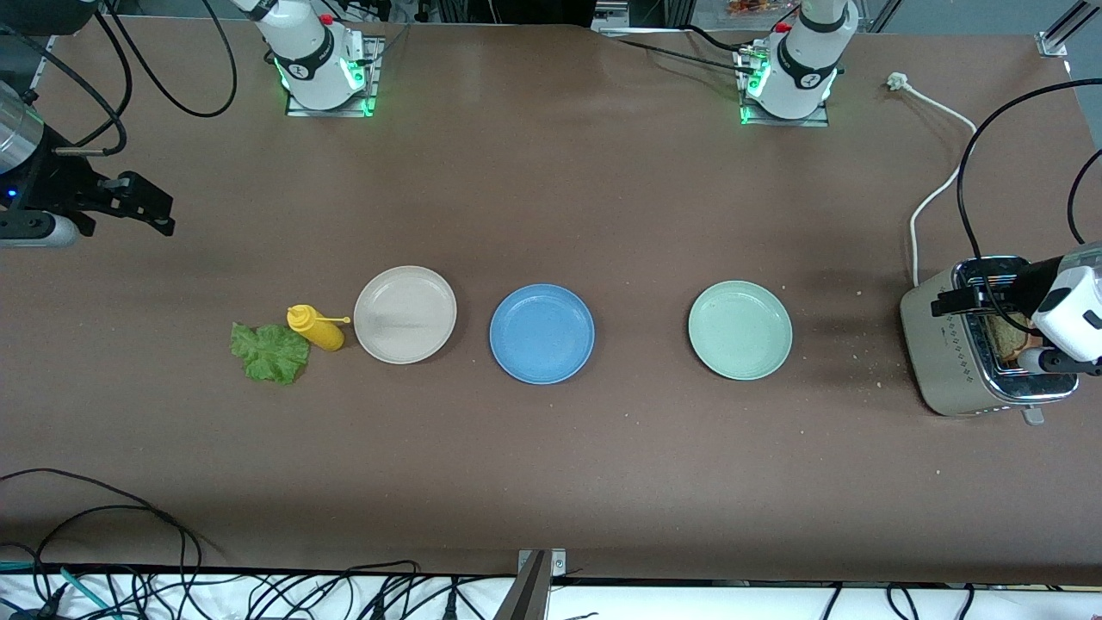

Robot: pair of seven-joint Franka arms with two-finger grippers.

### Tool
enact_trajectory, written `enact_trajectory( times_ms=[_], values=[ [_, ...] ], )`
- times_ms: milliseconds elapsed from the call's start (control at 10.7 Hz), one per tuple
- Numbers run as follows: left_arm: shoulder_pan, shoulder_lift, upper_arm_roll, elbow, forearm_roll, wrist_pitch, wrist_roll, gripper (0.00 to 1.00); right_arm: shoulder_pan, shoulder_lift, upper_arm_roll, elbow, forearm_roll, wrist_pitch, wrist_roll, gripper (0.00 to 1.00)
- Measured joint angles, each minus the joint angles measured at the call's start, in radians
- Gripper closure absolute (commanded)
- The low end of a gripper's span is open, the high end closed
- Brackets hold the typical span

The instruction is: Make sandwich in blue plate with both arms

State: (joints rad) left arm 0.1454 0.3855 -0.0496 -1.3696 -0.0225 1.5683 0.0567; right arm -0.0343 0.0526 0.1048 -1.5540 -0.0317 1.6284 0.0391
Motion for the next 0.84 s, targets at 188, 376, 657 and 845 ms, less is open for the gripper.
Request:
enact_trajectory(
  times_ms=[188, 376, 657, 845],
  values=[
    [-0.003, -0.002, -0.002, 0.0, 0.0, 0.001, 0.0, 0.01, -0.001, 0.0, -0.019, 0.0, 0.06, -0.004, 0.0, 0.0],
    [0.0, -0.003, 0.0, 0.0, 0.0, 0.002, 0.0, 0.0, -0.001, 0.0, -0.025, 0.0, 0.069, -0.02, 0.0, 0.0],
    [0.001, -0.004, 0.001, 0.0, 0.0, 0.002, 0.0, 0.0, -0.001, 0.0, -0.026, 0.0, 0.069, -0.039, 0.0, 0.0],
    [0.005, -0.012, 0.008, 0.0, 0.0, 0.002, 0.0, 0.0, -0.001, 0.0, -0.026, 0.0, 0.069, -0.045, 0.0, 0.0]
  ],
)
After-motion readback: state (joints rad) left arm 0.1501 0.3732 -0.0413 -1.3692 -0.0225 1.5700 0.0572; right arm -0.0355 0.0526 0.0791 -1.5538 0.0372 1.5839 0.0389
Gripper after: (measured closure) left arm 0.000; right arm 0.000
